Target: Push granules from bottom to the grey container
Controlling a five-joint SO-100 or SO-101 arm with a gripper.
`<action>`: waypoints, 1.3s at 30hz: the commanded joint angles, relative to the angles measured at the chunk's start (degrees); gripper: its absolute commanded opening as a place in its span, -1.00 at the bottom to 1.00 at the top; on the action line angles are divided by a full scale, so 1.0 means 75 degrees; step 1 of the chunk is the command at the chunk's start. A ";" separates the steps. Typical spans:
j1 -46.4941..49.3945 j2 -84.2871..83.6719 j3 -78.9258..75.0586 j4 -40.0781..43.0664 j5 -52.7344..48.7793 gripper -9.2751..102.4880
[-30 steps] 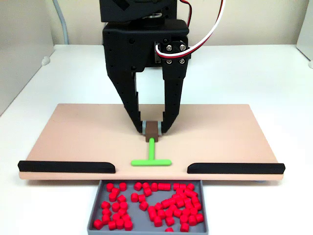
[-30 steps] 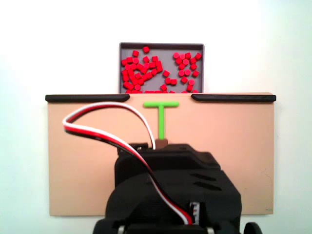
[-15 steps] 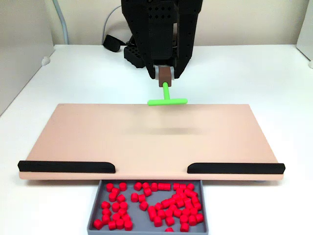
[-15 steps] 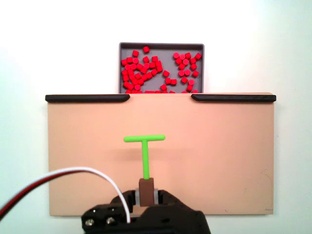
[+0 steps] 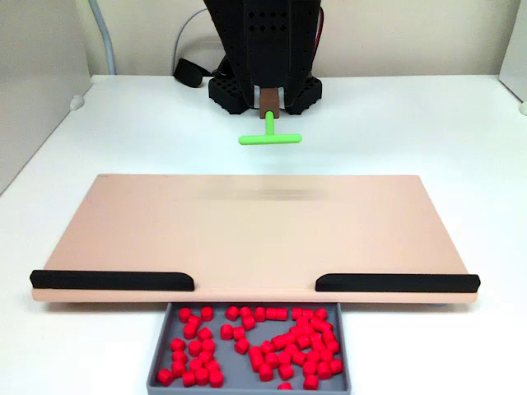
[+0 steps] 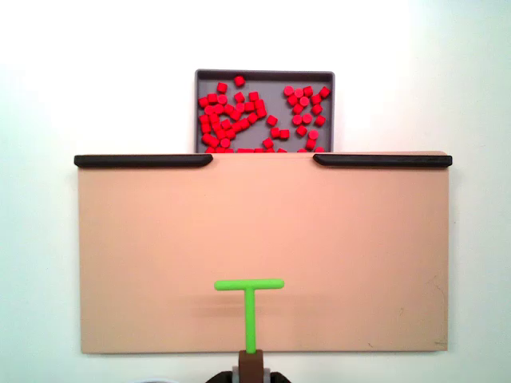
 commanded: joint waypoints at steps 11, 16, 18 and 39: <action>0.0059 0.0422 -0.0035 -0.0035 -0.0199 -0.84; 0.0082 0.0457 -0.0035 -0.0035 -0.0199 -0.84; 0.0082 0.0445 -0.0035 -0.0035 -0.0199 -0.84; -0.0023 0.0070 -0.0035 -0.0035 -0.0199 -0.84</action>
